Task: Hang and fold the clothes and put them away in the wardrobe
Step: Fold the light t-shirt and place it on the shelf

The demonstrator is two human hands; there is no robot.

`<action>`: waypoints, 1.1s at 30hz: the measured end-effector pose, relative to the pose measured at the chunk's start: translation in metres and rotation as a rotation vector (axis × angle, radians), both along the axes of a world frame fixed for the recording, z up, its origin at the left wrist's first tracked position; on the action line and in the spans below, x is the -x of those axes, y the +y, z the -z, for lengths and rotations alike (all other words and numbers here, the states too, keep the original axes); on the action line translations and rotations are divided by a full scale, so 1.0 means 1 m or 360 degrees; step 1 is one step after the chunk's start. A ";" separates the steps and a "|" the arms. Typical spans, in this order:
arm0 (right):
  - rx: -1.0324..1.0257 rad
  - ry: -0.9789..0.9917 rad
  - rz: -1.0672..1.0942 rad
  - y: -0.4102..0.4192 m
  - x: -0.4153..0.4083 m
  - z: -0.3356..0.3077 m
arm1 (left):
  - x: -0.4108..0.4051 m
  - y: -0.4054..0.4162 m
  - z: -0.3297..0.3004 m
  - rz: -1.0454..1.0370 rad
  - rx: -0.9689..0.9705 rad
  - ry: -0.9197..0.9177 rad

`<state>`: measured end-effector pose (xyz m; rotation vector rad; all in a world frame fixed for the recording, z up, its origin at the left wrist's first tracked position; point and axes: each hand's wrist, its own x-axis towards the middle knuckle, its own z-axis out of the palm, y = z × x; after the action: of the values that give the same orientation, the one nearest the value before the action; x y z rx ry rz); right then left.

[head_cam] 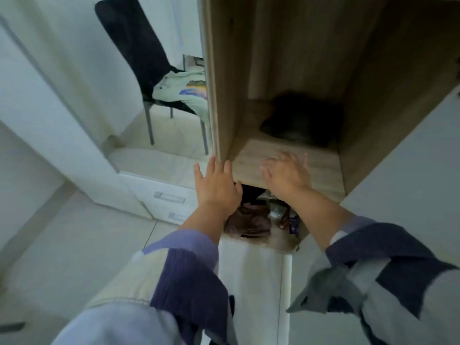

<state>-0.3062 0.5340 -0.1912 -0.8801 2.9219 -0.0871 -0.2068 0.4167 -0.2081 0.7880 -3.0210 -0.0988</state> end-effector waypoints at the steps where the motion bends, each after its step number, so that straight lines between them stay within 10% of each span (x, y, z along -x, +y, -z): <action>1: -0.0007 -0.0025 -0.0059 -0.001 -0.018 -0.003 | -0.025 0.002 -0.002 -0.0063 -0.0003 -0.0026; 33: -0.0097 -0.0175 -0.1989 -0.274 -0.626 0.040 | -0.708 -0.118 0.022 -0.1982 -0.0189 -0.0267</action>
<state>0.3199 0.2597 -0.2316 -2.3194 1.7750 0.0451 0.5010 0.2987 -0.2302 2.5220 -2.0738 -0.1772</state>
